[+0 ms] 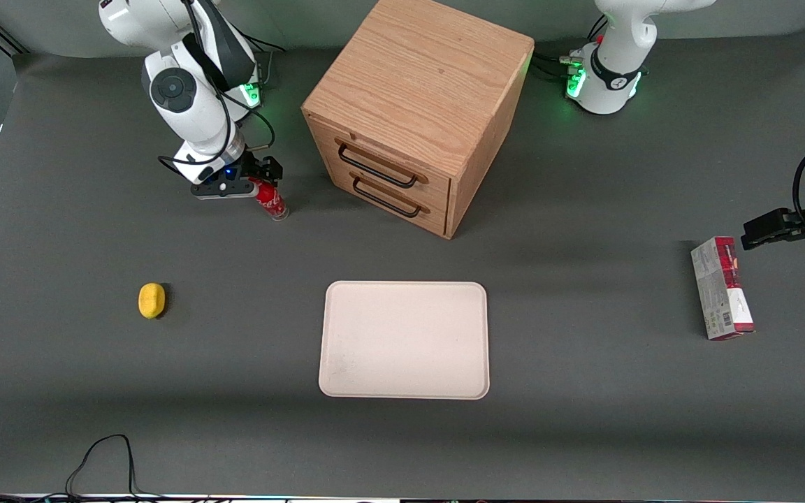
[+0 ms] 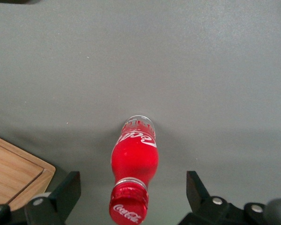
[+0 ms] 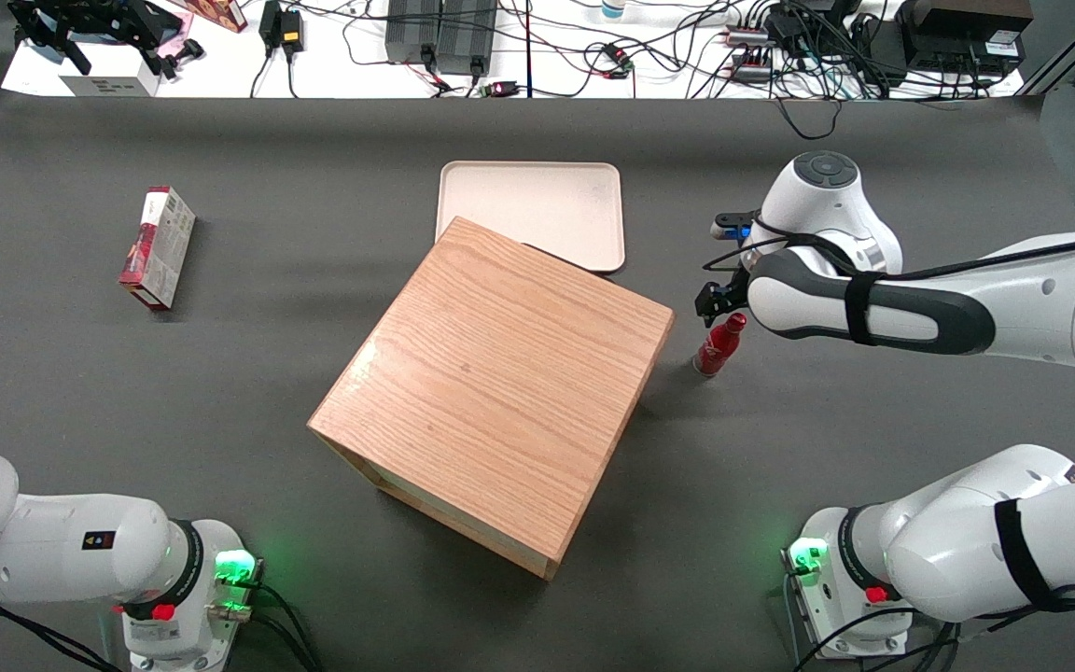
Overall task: Place coke bottle on tray
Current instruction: 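Lower the open right gripper around the bottle and close it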
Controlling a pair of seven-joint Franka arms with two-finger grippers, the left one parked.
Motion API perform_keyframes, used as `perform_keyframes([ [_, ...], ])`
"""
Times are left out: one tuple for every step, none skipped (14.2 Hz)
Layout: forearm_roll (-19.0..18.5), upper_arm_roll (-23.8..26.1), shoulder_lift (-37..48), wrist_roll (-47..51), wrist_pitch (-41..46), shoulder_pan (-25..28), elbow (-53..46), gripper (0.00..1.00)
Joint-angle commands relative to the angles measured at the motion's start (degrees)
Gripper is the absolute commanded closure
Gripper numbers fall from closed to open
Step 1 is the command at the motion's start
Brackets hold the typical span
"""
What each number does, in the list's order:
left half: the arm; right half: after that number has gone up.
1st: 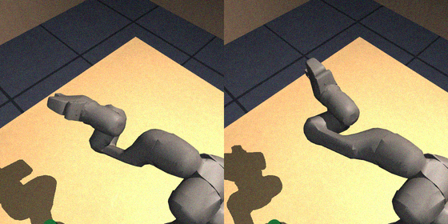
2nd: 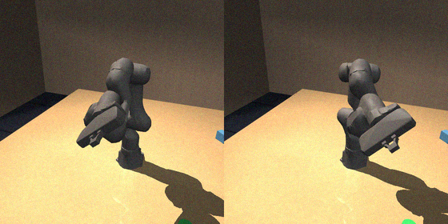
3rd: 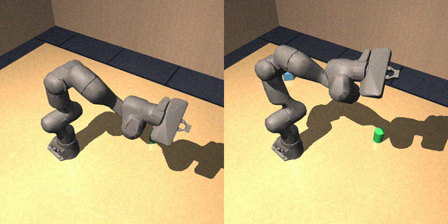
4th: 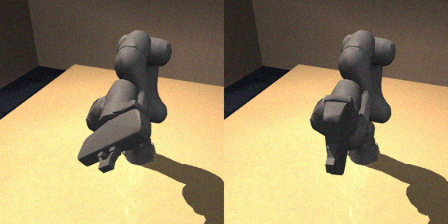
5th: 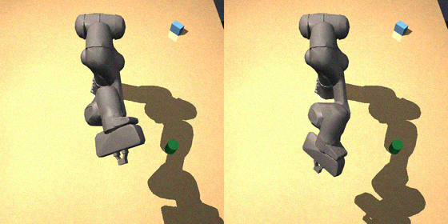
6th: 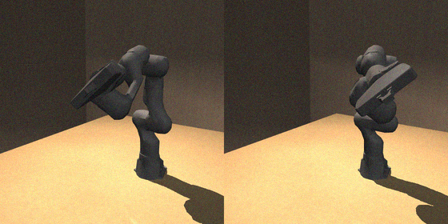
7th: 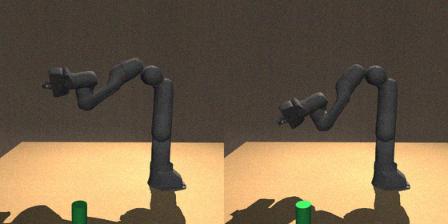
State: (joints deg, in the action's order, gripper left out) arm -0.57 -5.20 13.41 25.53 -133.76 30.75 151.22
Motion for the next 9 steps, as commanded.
perform_keyframes([
  [0.1, 0.0, 0.0, 1.5, -0.5, 0.5, 0.4, 0.00],
  [0.0, 0.0, 0.0, 1.6, -0.5, 0.5, 0.4, 0.07],
  [0.1, 0.0, -0.1, 1.6, -0.5, 0.5, 0.4, 0.18],
  [0.1, 0.0, -0.1, 1.6, -0.5, 0.5, 0.4, 0.29],
  [0.0, 0.0, -0.1, 1.5, -0.4, 0.5, 0.4, 0.42],
  [0.1, 0.0, -0.1, 1.5, -0.1, 0.5, 0.4, 0.53],
  [0.1, 0.0, -0.1, 1.5, 0.3, 0.5, 0.4, 0.63],
  [0.0, 0.0, 0.0, 1.4, 0.3, 0.5, 0.4, 0.72],
  [0.1, 0.0, 0.0, 1.3, 0.6, 0.5, 0.3, 0.80],
])
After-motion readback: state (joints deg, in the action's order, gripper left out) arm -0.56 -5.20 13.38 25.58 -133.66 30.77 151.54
